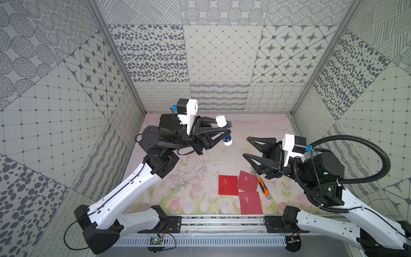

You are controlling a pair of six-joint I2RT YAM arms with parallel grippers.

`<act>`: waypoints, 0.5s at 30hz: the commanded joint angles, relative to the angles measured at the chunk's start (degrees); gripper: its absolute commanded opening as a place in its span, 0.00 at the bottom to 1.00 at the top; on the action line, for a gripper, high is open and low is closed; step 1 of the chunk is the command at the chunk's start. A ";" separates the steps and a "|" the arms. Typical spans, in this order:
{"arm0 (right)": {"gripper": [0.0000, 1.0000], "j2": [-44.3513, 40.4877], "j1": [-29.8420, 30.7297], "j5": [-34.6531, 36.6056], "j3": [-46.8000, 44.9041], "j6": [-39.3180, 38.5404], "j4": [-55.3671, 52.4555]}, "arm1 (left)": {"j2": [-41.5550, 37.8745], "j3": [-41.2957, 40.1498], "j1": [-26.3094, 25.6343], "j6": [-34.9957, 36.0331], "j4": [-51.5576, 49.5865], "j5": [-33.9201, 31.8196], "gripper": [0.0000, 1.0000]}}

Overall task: Seal the envelope with a glue stick
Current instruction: Screw the glue stick.

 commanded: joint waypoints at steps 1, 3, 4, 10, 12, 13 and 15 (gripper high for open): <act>0.57 2.57 0.26 -5.51 3.30 4.96 -3.93 | 0.47 1.56 0.13 2.62 -2.07 14.93 0.02; 0.57 3.64 0.26 -6.49 4.05 4.95 -3.78 | 0.73 1.74 0.15 1.70 -1.17 15.58 0.02; 0.57 4.22 0.26 -6.86 4.36 4.83 -3.87 | 0.86 1.72 0.13 1.50 -1.01 15.67 0.02; 0.56 7.43 0.26 -9.42 6.29 4.71 -4.21 | 1.34 1.50 0.13 1.06 -0.57 15.77 0.02; 0.53 8.47 0.26 -10.29 6.87 4.97 -3.96 | 1.47 1.56 0.13 1.06 -0.49 15.73 0.02; 0.51 8.79 0.26 -10.53 7.06 5.17 -3.77 | 1.51 1.51 0.13 1.05 -0.33 15.71 0.02; 0.48 9.07 0.26 -10.55 6.94 5.57 -3.08 | 1.79 1.61 0.13 1.07 -0.19 15.67 0.02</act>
